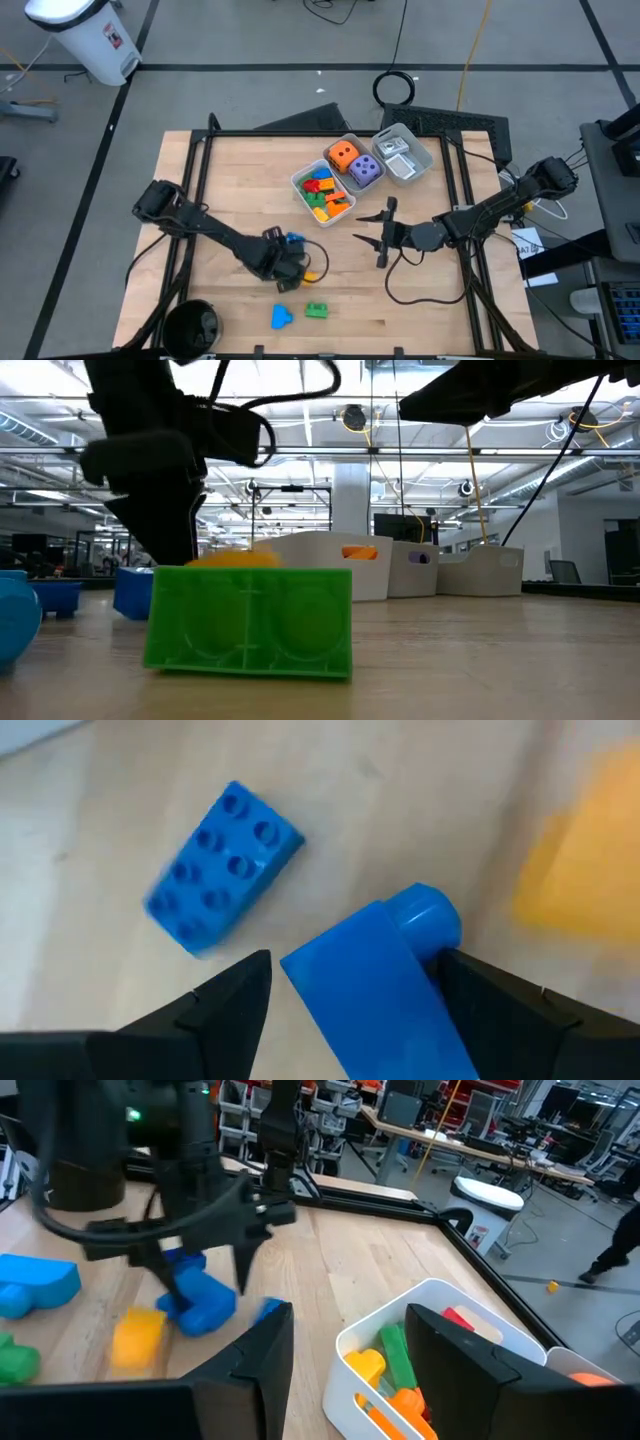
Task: Pick & Place Toys
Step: Put the yellow game piece into the white bin
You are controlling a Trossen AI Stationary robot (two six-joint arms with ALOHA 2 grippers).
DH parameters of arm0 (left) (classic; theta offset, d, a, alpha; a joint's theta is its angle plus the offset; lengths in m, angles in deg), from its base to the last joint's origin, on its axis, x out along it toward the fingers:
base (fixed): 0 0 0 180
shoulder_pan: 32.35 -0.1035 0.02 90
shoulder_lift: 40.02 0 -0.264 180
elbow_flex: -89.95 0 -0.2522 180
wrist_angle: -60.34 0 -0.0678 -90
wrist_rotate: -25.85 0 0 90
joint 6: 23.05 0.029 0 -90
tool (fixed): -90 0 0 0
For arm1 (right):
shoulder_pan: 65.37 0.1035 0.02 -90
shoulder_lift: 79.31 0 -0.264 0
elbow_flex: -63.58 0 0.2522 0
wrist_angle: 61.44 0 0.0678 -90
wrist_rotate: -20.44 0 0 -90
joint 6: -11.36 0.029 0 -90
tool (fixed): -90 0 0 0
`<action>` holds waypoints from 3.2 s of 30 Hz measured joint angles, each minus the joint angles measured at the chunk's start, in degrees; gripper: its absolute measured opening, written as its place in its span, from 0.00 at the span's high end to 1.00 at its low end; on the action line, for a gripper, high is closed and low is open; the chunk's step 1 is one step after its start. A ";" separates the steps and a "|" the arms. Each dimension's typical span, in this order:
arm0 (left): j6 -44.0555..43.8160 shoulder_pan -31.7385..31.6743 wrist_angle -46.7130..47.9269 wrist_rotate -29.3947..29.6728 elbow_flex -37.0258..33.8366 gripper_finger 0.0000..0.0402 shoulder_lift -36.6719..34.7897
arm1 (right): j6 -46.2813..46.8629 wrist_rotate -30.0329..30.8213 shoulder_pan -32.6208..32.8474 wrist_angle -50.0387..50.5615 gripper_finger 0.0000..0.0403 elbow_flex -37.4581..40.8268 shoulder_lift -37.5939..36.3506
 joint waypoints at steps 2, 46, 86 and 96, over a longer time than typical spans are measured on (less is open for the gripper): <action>0.30 -1.29 1.40 0.87 0.00 0.28 -0.03 | 0.02 -0.04 0.00 -0.05 0.59 -0.02 0.00; 3.18 -1.40 -28.87 -1.89 3.79 0.28 3.66 | 0.02 -0.04 -0.72 -0.24 0.59 -0.02 0.04; 1.94 -3.30 -29.09 -0.43 3.77 0.28 8.18 | 0.07 -0.04 -0.72 0.09 0.59 0.00 0.09; 4.08 -3.34 -29.29 -1.48 3.81 0.53 8.81 | 0.07 -0.06 -0.72 0.08 0.59 0.00 0.09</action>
